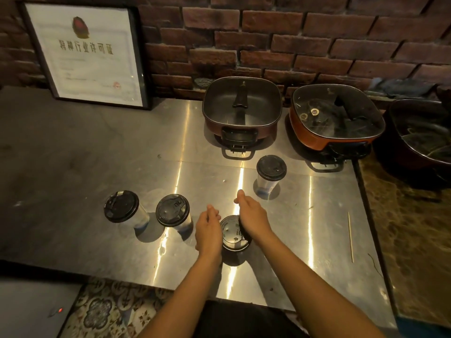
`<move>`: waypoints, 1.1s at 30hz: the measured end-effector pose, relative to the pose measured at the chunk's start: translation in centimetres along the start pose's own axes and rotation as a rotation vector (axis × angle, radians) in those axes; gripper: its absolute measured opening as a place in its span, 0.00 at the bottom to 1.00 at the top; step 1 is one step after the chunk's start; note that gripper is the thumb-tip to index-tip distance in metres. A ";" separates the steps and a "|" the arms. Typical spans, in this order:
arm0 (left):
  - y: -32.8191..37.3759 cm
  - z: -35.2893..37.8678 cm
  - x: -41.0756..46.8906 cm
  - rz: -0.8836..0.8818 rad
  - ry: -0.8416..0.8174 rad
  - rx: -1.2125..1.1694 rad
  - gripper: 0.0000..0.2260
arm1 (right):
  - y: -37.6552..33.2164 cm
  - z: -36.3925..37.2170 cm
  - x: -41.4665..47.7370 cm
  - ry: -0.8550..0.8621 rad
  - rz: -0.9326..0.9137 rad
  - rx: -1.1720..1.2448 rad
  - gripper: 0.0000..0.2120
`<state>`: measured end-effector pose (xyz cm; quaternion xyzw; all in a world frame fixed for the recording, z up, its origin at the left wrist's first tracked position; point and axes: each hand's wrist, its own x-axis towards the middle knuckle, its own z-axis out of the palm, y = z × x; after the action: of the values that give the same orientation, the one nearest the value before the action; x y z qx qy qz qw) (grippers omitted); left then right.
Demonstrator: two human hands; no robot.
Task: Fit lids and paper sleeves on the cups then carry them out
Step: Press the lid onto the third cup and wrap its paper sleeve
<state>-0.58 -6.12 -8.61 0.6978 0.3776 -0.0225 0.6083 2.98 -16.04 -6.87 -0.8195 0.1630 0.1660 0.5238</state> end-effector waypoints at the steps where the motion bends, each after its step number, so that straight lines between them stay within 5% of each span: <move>1: -0.4 0.3 -0.2 -0.052 -0.009 -0.004 0.23 | -0.1 0.4 0.3 -0.035 -0.005 -0.054 0.30; 5: -1.4 1.5 -0.3 -0.179 0.064 -0.006 0.42 | 0.7 1.6 0.7 -0.103 0.107 -0.055 0.33; 14: -0.5 1.5 -1.4 -0.080 0.218 -0.066 0.25 | 1.0 1.8 1.0 -0.047 0.197 -0.005 0.33; 22: 1.8 1.4 1.1 0.251 -0.054 0.063 0.22 | 5.4 2.1 1.2 0.046 0.427 0.391 0.54; 26: 2.4 0.9 1.5 0.403 -0.188 0.121 0.19 | 3.0 0.2 -2.0 0.078 0.015 0.024 0.29; 30: 3.2 -0.4 1.1 0.411 -0.178 0.051 0.19 | 3.8 -0.6 -2.6 -0.113 -0.591 -0.583 0.27; 33: 3.0 -1.1 0.9 0.377 -0.147 -0.013 0.19 | 4.5 -0.1 -2.1 -0.209 -0.819 -0.933 0.27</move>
<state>1.22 -4.63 -6.28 0.7487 0.1950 0.0434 0.6321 -0.83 -17.75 -9.49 -0.9370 -0.3059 0.0848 0.1455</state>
